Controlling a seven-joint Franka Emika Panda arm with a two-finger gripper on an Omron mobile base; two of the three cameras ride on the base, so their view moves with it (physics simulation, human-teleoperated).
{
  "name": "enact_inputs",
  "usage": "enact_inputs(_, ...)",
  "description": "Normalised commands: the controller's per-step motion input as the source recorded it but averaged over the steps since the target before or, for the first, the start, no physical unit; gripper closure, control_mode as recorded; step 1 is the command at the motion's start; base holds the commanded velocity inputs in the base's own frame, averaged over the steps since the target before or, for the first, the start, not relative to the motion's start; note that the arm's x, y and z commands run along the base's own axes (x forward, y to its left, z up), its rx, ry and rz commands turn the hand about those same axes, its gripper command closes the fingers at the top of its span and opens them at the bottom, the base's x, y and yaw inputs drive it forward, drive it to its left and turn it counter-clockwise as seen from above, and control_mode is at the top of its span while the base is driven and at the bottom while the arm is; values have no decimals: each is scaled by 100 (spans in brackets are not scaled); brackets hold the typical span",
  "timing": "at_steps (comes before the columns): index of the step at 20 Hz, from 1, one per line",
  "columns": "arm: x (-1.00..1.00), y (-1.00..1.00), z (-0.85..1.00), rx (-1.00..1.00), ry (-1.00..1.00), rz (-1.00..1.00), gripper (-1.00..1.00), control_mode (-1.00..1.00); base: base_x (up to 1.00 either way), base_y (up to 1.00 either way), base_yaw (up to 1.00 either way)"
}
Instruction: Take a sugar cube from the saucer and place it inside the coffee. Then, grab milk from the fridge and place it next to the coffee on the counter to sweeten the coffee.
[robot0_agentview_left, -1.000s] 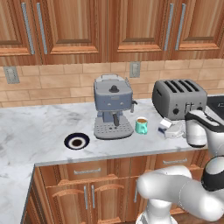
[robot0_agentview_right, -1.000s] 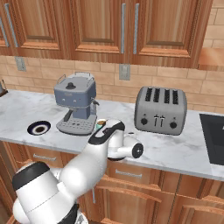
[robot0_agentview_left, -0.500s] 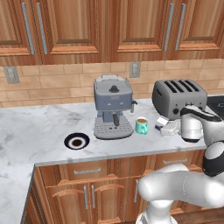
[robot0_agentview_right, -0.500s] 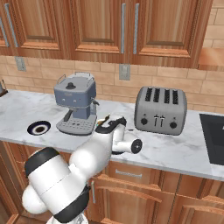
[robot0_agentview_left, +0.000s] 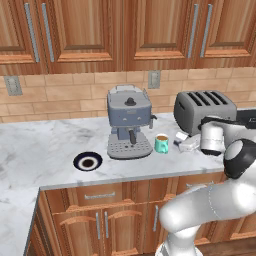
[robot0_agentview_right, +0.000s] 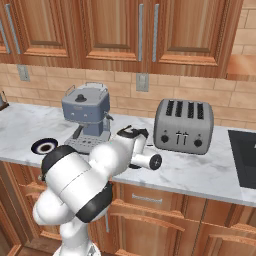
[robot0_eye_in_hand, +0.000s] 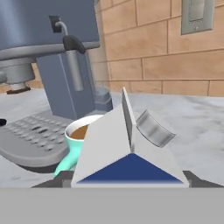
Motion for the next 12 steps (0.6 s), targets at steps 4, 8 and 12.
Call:
enact_inputs(4, 25, 0, -5, 0, 0, 0, -100, -100, 0, 0, 0)
enact_inputs(8, 2, 0, 0, 0, 1, 0, -100, -100, 0, 0, 0)
enact_inputs(12, -13, -10, 13, 0, 0, 0, -100, -100, 0, 0, 0)
